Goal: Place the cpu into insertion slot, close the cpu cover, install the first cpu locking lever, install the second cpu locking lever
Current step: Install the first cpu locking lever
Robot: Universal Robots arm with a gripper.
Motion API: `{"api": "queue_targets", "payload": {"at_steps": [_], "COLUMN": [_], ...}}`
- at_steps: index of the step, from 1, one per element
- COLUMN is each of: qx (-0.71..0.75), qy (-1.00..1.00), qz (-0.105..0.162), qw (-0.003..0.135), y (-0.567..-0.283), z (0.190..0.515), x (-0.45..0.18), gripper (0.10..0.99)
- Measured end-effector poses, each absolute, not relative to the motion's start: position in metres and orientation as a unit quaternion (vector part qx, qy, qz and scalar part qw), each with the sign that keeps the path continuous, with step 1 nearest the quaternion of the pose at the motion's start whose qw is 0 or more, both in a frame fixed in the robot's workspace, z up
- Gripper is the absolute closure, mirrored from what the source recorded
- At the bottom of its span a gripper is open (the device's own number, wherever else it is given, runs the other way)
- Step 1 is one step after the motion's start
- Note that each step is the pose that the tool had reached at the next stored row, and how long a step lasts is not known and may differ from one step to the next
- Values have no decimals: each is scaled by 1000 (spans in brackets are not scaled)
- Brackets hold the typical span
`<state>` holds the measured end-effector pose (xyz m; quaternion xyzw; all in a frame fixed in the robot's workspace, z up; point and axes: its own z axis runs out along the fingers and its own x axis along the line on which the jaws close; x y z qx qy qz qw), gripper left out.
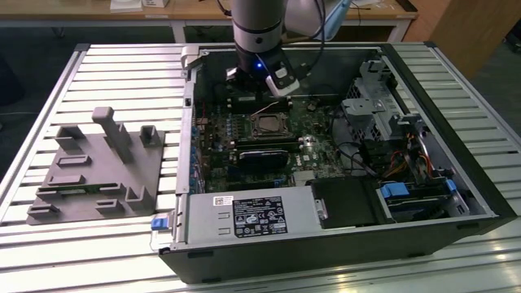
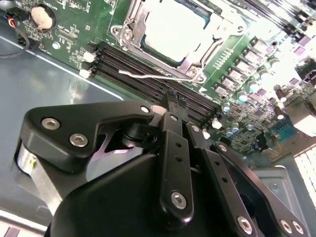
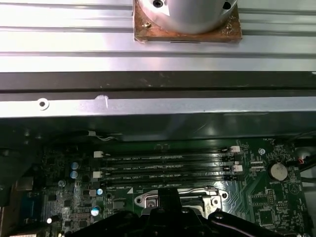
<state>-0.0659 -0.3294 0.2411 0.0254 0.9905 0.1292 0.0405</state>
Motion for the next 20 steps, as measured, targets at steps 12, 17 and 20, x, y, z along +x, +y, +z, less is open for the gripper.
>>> {"api": "queue_targets", "payload": {"at_steps": [12,17,20], "qx": [24,23,23], "qy": [989,989,989], "qz": [132,132,132], "qw": [54,59,60], "y": [-329,-329,-329], "z": [233,229,224], "x": [-56,-50,-48], "gripper": [980,980,980]}}
